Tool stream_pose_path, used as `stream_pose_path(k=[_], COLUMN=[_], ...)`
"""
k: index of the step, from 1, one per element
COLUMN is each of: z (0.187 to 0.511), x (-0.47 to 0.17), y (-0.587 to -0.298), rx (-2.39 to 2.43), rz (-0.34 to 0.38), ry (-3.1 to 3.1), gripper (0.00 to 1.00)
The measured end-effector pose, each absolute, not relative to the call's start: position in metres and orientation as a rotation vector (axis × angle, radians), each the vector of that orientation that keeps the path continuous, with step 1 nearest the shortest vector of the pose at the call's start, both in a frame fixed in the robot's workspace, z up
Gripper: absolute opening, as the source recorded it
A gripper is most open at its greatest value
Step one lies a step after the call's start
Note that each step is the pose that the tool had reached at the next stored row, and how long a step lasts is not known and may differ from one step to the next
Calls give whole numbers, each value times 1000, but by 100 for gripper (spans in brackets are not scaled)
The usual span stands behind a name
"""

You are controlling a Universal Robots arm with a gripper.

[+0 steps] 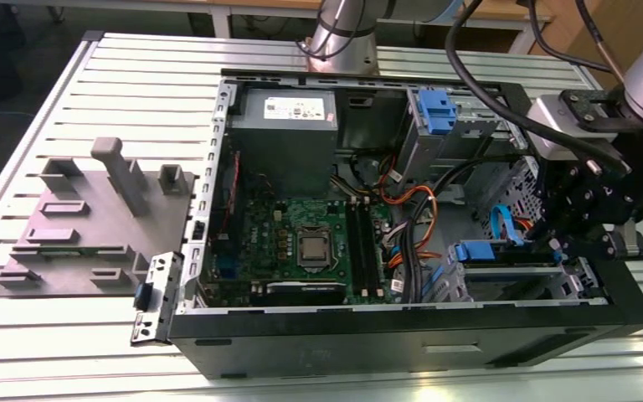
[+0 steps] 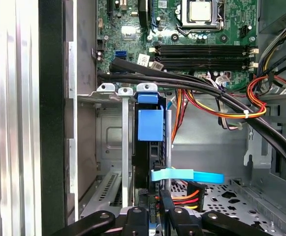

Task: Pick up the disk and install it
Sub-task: 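Insert the second disk wire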

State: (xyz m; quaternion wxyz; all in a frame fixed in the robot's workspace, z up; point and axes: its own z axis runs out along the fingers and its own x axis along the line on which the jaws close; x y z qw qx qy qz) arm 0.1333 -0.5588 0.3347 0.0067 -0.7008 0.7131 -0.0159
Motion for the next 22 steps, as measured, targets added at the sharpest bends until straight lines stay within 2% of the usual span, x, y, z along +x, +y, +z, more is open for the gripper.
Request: stream_pose_path(k=[10,11,12,22], z=[334,334,334,334], x=[133,133,133,134], y=[-559,-559,-559,-559], rx=[-2192,-2192,-2192,-2192], rz=[-50,-50,-50,-49], ry=[2231,2231,2231,2231], gripper=[24,22,16,16])
